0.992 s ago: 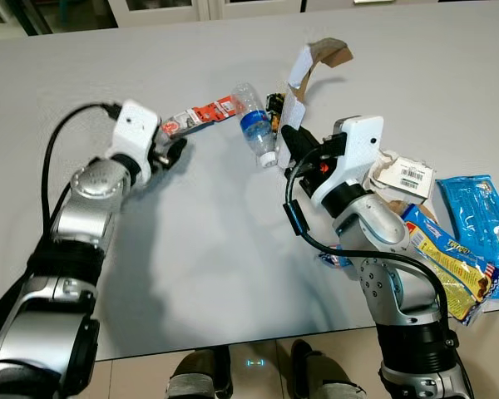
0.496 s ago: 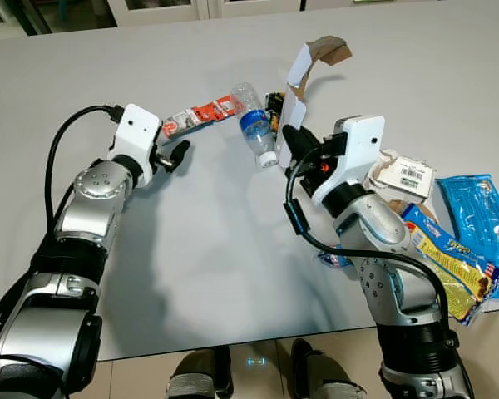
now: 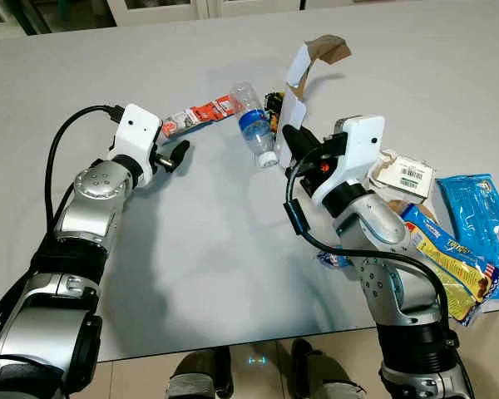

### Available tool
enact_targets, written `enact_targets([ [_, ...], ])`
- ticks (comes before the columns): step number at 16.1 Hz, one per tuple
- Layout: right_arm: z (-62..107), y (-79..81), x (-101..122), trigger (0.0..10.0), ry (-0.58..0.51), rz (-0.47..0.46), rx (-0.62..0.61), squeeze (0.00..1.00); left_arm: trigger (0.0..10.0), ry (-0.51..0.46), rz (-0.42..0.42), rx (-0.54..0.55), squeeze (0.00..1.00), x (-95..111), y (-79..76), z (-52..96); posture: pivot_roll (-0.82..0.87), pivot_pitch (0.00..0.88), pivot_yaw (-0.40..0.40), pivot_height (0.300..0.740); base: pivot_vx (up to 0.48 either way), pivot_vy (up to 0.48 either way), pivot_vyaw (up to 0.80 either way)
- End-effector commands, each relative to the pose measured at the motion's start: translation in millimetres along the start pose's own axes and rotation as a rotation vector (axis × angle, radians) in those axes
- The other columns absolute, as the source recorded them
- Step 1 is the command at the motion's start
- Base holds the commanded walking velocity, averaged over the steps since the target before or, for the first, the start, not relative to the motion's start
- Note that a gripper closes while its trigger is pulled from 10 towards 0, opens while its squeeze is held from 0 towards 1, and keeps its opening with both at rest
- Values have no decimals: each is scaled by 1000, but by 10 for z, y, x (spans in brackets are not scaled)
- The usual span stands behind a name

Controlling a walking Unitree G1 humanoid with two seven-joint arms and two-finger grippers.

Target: Picking trash to rubbish bin

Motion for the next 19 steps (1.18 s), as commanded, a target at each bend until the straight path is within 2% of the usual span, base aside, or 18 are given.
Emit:
enact_targets([
  [1,24,21,16,10000,-2,-1,6,0,10000,1,-10,1,1000,-2,19,0,-77,264,90,740,0,0,0],
  [3,24,21,16,10000,-2,-1,6,0,10000,1,-10,1,1000,-2,19,0,-77,264,90,740,0,0,0],
  [4,88,-1,23,10000,-4,-2,-19,0,10000,25,-62,-69,0,-46,-58,-60,-103,320,135,740,0,0,0],
  [5,172,-34,31,10000,-5,-2,-53,0,10000,69,-133,-157,0,-112,-129,-99,-104,317,132,740,0,0,0],
  [18,197,-12,40,10000,-6,-9,-62,0,10000,111,-154,-115,0,-223,-66,-103,-112,319,139,740,0,0,0],
  [19,206,-14,41,10000,-5,-9,-65,0,9765,106,-146,-113,0,-220,-81,-109,-115,322,140,740,0,0,0],
])
Point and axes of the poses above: a point about 5 cm out from each wrist's last joint towards the gripper, its own z axis pointing back from the gripper into the wrist, its own x axis along the axis of the wrist's last joint, y = z × x, the point moved 4 cm from there along -z, pointing out of the wrist towards the gripper, and after that the axes turned 13 degrees about -z, right-handed, at the moved point
